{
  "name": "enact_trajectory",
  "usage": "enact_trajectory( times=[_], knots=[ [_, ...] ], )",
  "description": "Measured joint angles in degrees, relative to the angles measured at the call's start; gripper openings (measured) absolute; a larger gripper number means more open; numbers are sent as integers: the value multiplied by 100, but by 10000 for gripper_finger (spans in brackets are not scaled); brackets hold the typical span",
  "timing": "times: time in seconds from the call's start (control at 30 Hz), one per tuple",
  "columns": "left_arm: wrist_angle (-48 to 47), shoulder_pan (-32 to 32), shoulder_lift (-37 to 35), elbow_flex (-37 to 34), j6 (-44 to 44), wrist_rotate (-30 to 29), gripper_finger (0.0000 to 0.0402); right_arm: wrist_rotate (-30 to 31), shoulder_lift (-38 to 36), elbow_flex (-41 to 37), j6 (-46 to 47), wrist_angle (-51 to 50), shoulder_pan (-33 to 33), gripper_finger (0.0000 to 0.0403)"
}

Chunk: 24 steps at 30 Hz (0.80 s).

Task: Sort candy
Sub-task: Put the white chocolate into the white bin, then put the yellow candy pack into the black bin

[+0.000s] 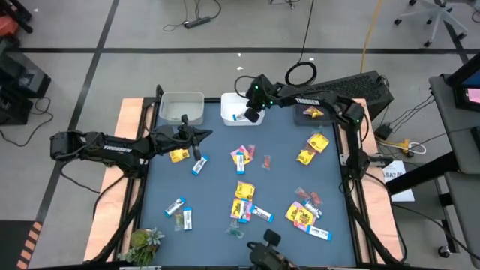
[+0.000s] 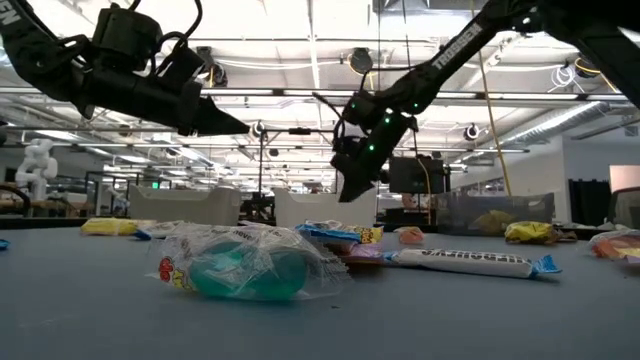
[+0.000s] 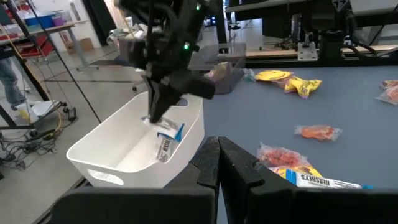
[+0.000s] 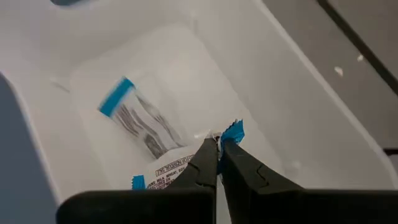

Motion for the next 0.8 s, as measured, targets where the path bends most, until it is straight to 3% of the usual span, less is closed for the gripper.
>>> enact_trajectory(
  times=[0.13, 0.43, 0.53, 0.7, 0.8],
  knots=[
    [-23, 0, 0, 0, 0, 17, 9, 9, 20, 24, -26, 23, 1, 32],
    [-45, 0, 0, 0, 2, 284, 8, 39, -420, 15, -95, -136, 90, 131],
    [-60, 0, 0, 0, 3, 284, 9, 77, -777, 15, -164, -489, 166, 117],
    [-69, 0, 26, 0, 55, 293, 8, 167, -1369, -203, -145, -839, 356, 22],
    [-69, 0, 83, 0, 151, 295, 8, 328, -1711, -651, 31, -762, 554, 10]
  ],
)
